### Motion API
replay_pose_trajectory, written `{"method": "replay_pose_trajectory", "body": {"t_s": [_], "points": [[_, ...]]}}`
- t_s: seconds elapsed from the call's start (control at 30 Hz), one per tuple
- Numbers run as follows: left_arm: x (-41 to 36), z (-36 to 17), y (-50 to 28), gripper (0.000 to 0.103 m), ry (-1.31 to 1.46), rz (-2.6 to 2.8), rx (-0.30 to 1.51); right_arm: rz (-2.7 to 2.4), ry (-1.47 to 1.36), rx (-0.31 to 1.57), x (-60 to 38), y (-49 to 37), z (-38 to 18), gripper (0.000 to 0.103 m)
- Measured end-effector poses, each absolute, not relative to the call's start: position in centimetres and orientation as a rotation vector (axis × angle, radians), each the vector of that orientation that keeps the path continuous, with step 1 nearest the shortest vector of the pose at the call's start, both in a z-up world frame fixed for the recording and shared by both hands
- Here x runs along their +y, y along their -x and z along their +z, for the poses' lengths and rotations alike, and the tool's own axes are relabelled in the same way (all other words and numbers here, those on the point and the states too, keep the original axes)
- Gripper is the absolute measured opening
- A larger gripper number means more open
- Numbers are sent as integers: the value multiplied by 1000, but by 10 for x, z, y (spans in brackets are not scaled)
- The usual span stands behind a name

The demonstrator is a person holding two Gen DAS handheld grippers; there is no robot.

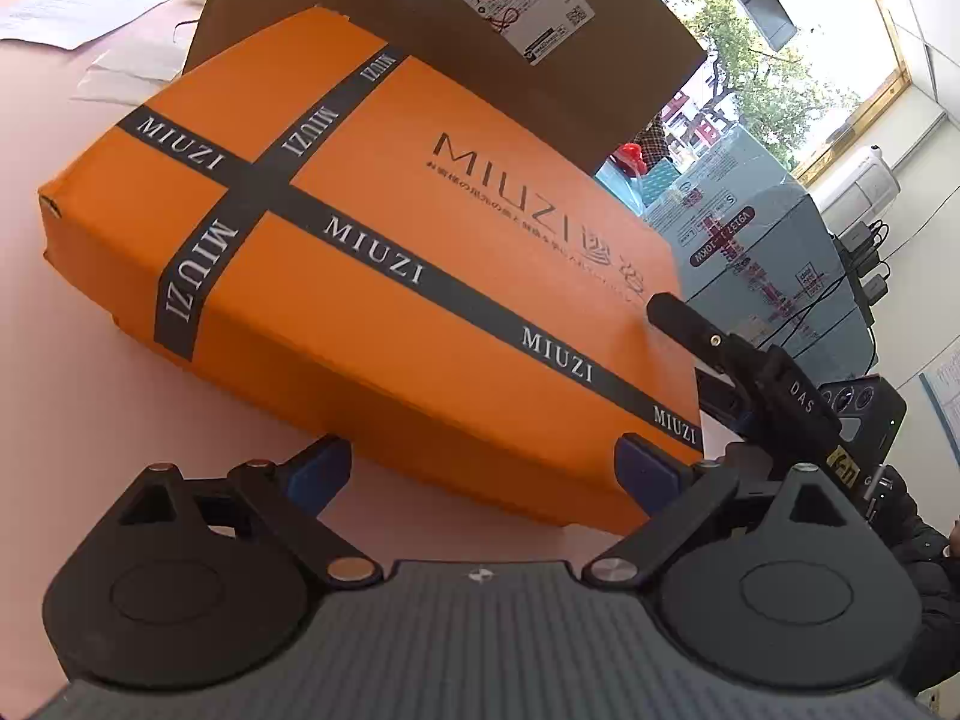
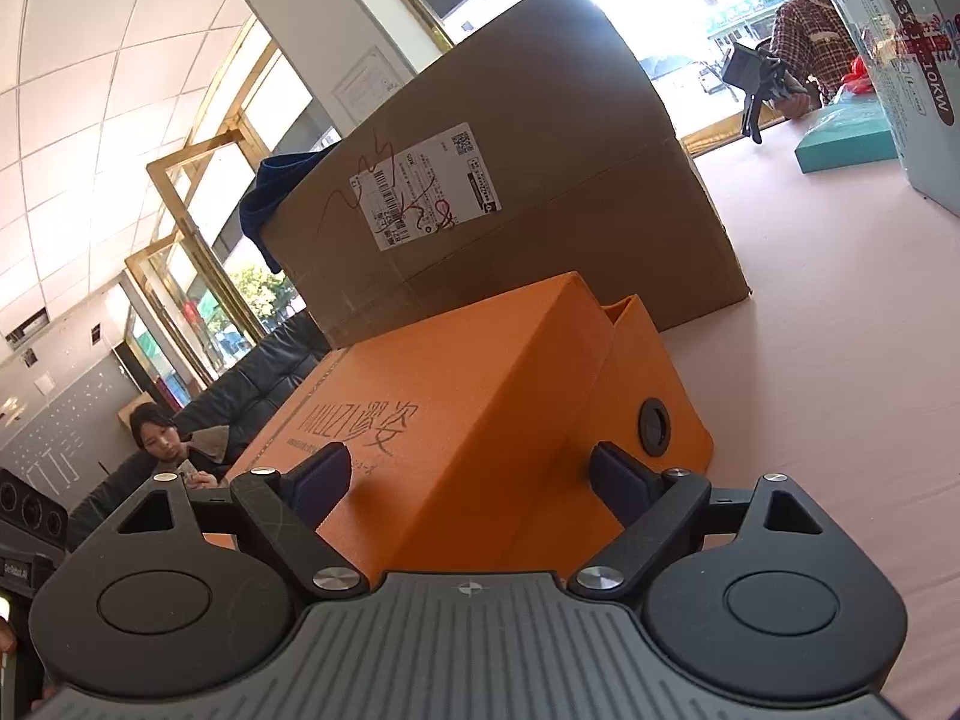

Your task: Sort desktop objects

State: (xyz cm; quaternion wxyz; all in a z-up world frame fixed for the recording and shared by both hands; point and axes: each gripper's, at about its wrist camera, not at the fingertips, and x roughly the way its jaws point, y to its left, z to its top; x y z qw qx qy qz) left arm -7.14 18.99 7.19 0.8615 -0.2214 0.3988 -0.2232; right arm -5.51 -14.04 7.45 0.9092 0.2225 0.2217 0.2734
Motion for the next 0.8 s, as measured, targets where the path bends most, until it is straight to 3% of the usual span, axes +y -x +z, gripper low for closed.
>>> {"method": "replay_pose_trajectory", "body": {"t_s": [0.37,0.8], "points": [[177,90,69,94,415,-484,792,544,-346,306,-137,69,81,78],[166,95,50,94,449,-466,840,501,-295,255,-135,73,80,78]]}}
